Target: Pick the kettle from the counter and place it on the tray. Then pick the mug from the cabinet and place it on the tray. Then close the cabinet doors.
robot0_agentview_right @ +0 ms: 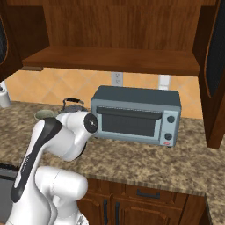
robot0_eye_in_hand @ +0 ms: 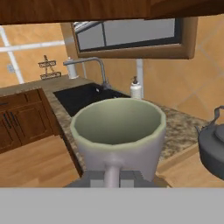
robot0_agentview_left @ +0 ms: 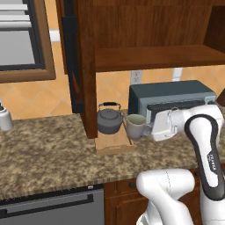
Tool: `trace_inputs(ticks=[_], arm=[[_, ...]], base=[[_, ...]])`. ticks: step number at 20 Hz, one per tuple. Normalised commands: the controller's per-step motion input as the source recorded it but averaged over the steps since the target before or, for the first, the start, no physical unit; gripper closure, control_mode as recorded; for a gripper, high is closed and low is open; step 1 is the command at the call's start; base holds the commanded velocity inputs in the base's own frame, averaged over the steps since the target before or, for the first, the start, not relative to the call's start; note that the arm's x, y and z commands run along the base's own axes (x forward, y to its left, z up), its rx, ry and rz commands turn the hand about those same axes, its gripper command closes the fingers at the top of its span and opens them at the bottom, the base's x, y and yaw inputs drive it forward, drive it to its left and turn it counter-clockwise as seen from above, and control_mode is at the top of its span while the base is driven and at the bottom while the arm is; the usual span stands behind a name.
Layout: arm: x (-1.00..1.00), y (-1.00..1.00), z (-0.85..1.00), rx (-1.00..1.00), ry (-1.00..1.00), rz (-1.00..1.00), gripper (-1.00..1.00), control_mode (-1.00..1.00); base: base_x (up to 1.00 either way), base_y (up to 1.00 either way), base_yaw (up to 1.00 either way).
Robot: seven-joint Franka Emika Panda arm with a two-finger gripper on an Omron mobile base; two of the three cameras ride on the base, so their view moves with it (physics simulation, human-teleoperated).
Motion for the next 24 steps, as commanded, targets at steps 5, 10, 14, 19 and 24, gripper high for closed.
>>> trace_inputs(ticks=[5,10,14,19,24], arm=[[0.21,0.19,-0.35,0.00,0.03,0.00,1.00,-1.00],[0.30,0.00,-0.18,0.00,0.00,0.00,1.00,-1.00],[0.29,0.00,-0.19,0.00,0.00,0.00,1.00,-1.00],[0.38,0.00,-0.22,0.00,0.01,0.00,1.00,-1.00],[0.36,0.00,-0.25,0.00,0.00,0.00,1.00,-1.00]], base=[[0.00,0.00,0.00],[0.00,0.00,0.00],[0.00,0.00,0.00],[0.00,0.00,0.00],[0.00,0.00,0.00]])
